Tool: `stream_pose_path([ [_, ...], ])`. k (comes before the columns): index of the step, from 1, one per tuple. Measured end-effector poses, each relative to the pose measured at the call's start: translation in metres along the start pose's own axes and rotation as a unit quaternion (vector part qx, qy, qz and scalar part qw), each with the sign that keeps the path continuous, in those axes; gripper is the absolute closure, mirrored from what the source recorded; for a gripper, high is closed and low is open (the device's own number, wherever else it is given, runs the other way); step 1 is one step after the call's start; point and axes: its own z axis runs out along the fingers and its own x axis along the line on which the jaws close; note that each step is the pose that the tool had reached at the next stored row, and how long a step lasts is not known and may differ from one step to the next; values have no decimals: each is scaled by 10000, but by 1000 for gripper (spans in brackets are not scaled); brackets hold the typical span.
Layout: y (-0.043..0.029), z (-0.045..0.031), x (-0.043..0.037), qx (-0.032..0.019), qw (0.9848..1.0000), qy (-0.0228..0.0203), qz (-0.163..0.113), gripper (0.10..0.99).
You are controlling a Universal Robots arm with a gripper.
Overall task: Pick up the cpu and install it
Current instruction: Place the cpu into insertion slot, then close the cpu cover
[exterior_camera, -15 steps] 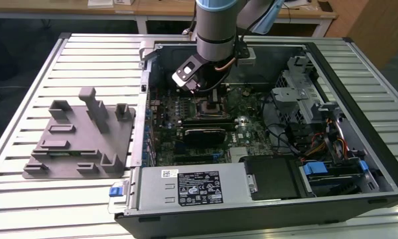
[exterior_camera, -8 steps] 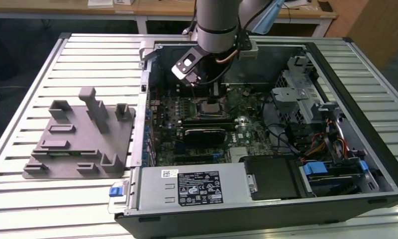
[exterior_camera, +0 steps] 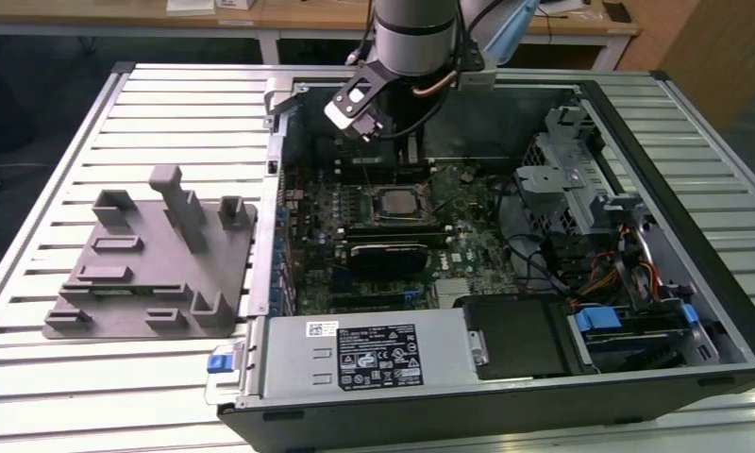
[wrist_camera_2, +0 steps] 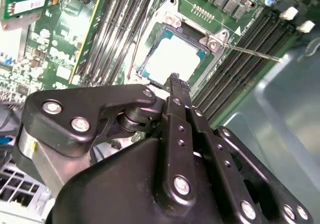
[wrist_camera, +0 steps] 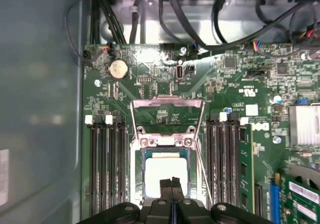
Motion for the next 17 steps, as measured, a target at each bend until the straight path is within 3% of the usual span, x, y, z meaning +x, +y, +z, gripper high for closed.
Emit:
stream_pose_path([
  [17,4,-10,0,0,10000,2,-1,980],
])
